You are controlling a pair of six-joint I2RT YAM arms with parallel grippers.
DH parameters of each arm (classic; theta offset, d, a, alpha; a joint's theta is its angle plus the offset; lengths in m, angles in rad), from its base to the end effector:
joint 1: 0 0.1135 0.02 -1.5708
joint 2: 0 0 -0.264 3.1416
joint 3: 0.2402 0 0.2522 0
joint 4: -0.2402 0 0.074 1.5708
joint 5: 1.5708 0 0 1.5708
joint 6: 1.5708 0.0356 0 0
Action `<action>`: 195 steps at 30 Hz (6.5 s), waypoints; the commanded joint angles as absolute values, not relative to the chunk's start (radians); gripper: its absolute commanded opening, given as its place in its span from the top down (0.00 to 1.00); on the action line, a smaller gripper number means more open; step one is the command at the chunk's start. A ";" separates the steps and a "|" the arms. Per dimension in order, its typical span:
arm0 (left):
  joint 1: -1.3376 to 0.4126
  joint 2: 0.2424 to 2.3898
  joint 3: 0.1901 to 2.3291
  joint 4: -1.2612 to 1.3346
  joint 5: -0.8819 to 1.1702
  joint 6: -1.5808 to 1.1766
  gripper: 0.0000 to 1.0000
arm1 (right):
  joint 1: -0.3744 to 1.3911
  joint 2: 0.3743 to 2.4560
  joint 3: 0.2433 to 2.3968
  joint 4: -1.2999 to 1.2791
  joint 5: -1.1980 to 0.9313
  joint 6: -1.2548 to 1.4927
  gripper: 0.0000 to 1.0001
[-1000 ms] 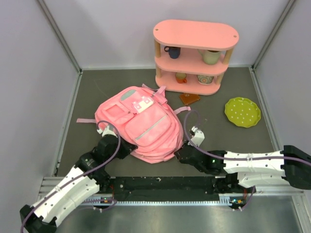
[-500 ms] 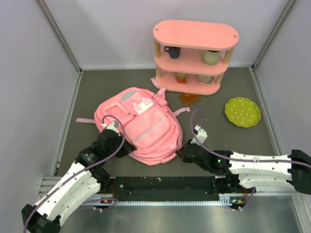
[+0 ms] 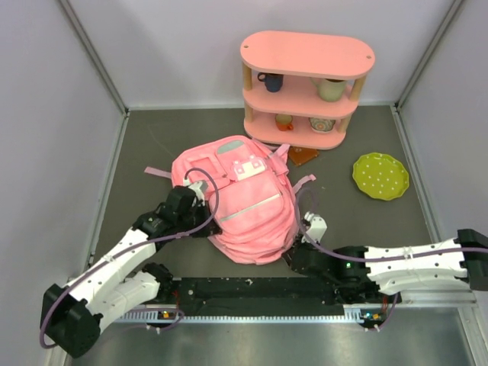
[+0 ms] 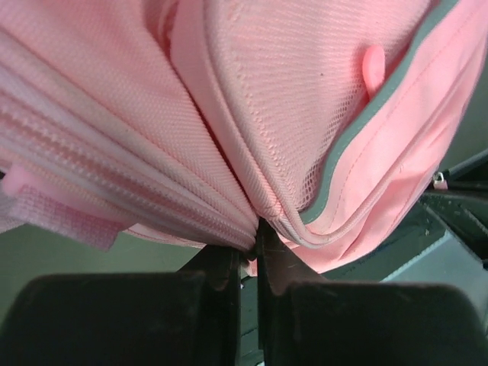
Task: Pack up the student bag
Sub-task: Zip the student bag at the center of the board.
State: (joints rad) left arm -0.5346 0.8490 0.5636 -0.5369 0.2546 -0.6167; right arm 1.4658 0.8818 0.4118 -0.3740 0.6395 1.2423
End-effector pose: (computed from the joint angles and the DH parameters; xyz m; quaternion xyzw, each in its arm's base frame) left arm 0.1428 -0.0950 0.2208 0.0085 0.9244 -0.2965 0.2398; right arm 0.0385 0.1627 0.1832 0.0121 0.8942 0.2664 0.3595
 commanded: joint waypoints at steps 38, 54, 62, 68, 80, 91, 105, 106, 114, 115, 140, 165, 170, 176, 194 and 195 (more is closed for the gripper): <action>-1.137 0.870 0.462 -0.267 -0.376 -1.373 0.50 | 1.463 1.022 0.514 -0.422 0.761 1.233 1.00; -1.100 0.316 0.420 -0.940 -0.630 -1.486 1.00 | 1.238 0.881 0.411 -0.384 0.670 1.122 1.00; -1.101 0.150 0.465 -1.135 -0.676 -1.531 1.00 | 1.175 0.919 0.379 -0.334 0.614 1.094 1.00; -1.103 0.156 0.540 -1.219 -0.715 -1.549 1.00 | 1.164 0.960 0.364 -0.279 0.620 1.092 1.00; -1.103 0.406 0.707 -1.045 -0.652 -1.321 0.17 | 1.127 1.008 0.410 -0.153 0.519 0.968 1.00; -1.134 0.852 0.894 -0.632 -0.349 -0.700 0.08 | 1.127 0.986 0.396 -0.141 0.497 0.966 1.00; -1.172 1.164 0.896 -0.246 -0.005 -0.359 0.09 | 1.127 0.870 0.374 -0.196 0.529 0.979 1.00; -1.189 1.187 0.879 -0.203 -0.005 -0.354 0.09 | 1.127 0.855 0.374 -0.204 0.531 0.980 1.00; -1.244 1.311 0.861 -0.135 -0.099 -0.388 0.16 | 1.127 0.816 0.374 -0.230 0.538 0.979 1.00; -1.247 1.322 0.862 -0.140 -0.119 -0.391 0.16 | 1.127 0.813 0.374 -0.230 0.538 0.979 1.00; -1.252 1.459 0.839 -0.187 -0.439 -0.472 0.88 | 1.129 0.782 0.380 -0.261 0.534 0.959 1.00; -1.259 0.996 0.529 -0.386 -0.198 -0.606 1.00 | 0.832 1.020 0.499 -0.058 0.393 0.683 1.00; -1.259 0.882 0.486 -0.460 -0.215 -0.684 1.00 | 0.762 1.132 0.537 0.020 0.338 0.649 1.00; -1.258 0.785 0.485 -0.508 -0.233 -0.687 1.00 | 0.733 1.236 0.586 0.084 0.288 0.638 1.00; -1.262 0.850 0.624 -0.396 -0.069 -0.568 0.53 | 0.730 1.008 0.528 -0.201 0.345 0.681 0.90; -1.262 0.848 0.632 -0.405 -0.080 -0.568 0.48 | 0.730 1.000 0.532 -0.221 0.345 0.678 0.86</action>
